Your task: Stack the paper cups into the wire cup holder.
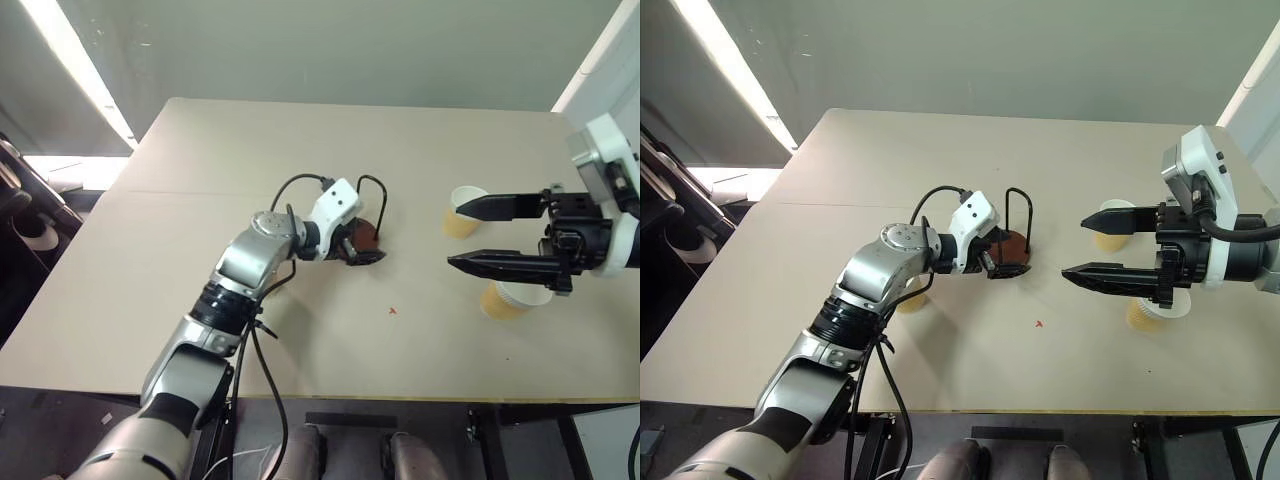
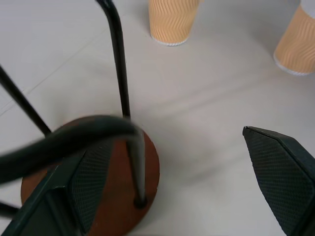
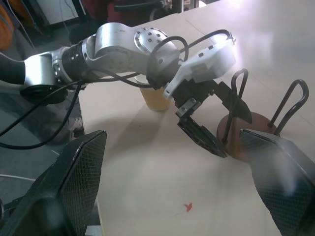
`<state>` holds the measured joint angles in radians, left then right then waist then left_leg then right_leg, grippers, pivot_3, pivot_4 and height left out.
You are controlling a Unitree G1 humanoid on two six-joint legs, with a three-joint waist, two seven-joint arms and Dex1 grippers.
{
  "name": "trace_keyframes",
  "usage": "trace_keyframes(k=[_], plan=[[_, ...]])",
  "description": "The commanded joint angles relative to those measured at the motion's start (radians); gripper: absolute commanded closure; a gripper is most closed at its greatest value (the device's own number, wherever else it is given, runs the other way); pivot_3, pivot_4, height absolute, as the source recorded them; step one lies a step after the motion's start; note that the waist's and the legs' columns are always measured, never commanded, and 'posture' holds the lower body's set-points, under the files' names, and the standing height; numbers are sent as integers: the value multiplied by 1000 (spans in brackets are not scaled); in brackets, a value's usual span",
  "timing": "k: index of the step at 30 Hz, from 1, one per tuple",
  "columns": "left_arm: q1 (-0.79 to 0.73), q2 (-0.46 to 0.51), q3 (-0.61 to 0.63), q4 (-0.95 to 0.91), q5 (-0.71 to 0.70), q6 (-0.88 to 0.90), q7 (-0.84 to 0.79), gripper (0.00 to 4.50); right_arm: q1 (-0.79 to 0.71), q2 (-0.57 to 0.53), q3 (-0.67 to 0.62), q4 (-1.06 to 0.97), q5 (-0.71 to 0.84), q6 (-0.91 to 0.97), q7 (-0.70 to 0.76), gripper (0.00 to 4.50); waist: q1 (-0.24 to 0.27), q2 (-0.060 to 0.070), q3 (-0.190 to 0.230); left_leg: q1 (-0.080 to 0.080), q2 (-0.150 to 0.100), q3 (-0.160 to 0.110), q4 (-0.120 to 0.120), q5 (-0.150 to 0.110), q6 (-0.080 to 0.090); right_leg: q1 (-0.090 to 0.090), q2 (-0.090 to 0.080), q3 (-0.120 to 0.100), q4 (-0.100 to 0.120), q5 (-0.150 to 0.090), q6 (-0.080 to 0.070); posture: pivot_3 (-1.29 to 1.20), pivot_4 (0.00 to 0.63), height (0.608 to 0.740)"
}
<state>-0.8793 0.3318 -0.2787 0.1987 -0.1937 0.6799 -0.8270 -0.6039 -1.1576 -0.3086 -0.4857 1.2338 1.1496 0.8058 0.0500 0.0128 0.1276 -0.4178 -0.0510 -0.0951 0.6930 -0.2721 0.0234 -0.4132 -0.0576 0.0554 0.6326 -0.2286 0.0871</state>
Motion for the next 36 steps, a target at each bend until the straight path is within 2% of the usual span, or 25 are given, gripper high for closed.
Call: trace_keyframes(k=[1, 7, 11, 16, 21, 30, 36], plan=[[-19, -14, 4, -5, 14, -30, 7, 913, 4, -20, -62, -24, 22, -14, -18, 0, 0, 0, 0, 0, 0, 0, 0, 0, 0, 0, 0, 0, 0, 0, 0, 0, 150, 740], [-19, 12, 22, -7, 13, -37, -8, 3200, 24, -23, -81, -31, 33, -13, -35, 0, 1, 0, 0, 0, 0, 0, 0, 0, 0, 0, 0, 0, 0, 0, 0, 0, 150, 740], [-20, 49, 34, -41, -13, -35, -58, 4475, 32, -30, -91, -31, 37, -17, -38, 0, 1, 0, 0, 0, 0, 0, 0, 0, 0, 0, 0, 0, 0, 0, 0, 0, 150, 740], [-5, 159, 1, -161, -69, -48, -262, 4475, 96, -44, -141, -49, 12, -33, -13, 0, 3, 0, 0, -2, 0, 0, 0, 0, 0, -1, 1, 0, 0, 0, 0, 0, 150, 740], [4, 206, -32, -214, -96, -45, -377, 4475, 165, -66, -187, -73, 19, -32, -5, 0, 9, 0, 0, -2, 0, 0, 0, 0, 1, -1, 0, 0, -3, 0, 1, 0, 150, 740], [0, 155, -106, -185, -74, -92, -415, 4475, 304, -95, -329, -127, 65, 16, 1, 0, 10, 0, 0, -2, 0, 0, 0, -1, 1, 0, 0, 1, -2, 1, 1, 0, 150, 740], [6, 105, -152, -186, -77, -108, -438, 4475, 436, -91, -432, -161, 23, 35, 21, 0, 10, 0, 0, -2, 0, 1, 1, -2, 1, 0, 0, 1, -2, 1, 1, 0, 150, 740]])
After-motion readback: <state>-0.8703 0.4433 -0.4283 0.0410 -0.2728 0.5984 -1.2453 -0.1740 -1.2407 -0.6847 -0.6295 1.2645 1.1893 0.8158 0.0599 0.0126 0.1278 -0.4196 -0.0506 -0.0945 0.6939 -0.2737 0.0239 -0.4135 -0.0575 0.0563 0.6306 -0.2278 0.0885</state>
